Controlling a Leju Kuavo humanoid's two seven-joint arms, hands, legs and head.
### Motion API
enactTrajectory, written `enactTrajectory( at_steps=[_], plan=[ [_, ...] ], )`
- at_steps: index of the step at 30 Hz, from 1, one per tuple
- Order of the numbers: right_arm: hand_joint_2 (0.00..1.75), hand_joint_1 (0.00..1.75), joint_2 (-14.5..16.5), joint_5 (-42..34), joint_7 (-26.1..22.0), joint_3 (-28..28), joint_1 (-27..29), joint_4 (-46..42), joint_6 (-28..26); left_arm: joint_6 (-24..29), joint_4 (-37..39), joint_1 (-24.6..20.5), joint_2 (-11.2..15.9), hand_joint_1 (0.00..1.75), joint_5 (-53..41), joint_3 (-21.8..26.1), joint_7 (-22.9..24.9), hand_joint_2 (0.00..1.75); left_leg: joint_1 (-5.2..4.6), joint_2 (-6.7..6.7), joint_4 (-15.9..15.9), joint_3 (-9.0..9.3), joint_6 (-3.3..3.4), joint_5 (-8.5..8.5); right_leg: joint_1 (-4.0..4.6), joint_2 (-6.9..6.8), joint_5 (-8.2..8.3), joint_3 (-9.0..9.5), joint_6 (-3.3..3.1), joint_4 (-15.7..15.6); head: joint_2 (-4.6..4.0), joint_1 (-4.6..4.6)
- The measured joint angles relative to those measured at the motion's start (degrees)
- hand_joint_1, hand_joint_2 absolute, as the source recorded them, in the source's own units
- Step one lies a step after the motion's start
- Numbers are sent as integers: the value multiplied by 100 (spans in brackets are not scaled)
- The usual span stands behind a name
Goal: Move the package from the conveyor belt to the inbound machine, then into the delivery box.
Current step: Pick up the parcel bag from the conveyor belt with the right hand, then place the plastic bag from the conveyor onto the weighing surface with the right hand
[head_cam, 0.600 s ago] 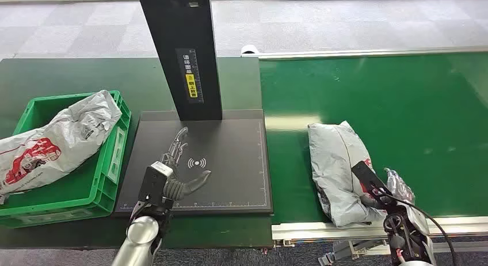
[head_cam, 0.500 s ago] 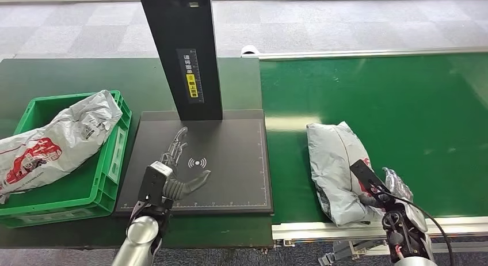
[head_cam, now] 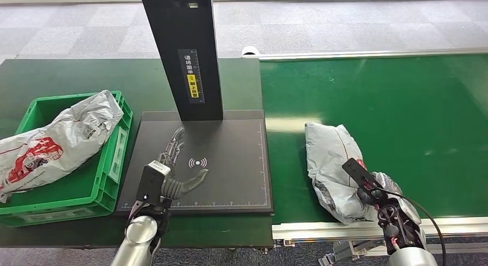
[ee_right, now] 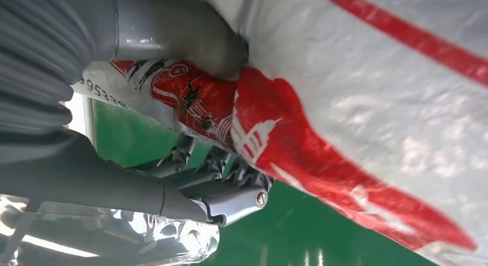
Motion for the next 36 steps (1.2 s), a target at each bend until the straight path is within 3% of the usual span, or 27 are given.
enactTrajectory(
  at_steps=[11,19,26,36],
  plan=[
    [175,175,29,-111,-274,5,-10,71,-111,1,-2,35,-3,0,-18,44,-4,175,0,-10,0,-21,0,0,-1,-3,-2,-16,1,1,0,-1],
    [175,175,144,-938,-1221,-176,29,-183,-763,55,-76,99,0,0,-3,102,-39,175,0,-8,0,-39,1,1,-3,-3,0,-31,1,3,0,0],
    [175,175,426,-1861,-2024,-253,326,-1446,-885,136,-319,224,-1,0,8,203,-47,175,1,-10,0,-54,0,1,-1,-3,0,-48,1,5,0,-2],
    [175,175,875,-2338,-2476,47,1104,-3613,-1297,508,-400,254,-12,0,-309,232,-166,175,1,-6,0,-63,0,1,-2,-2,0,-60,1,4,0,0]
  ],
)
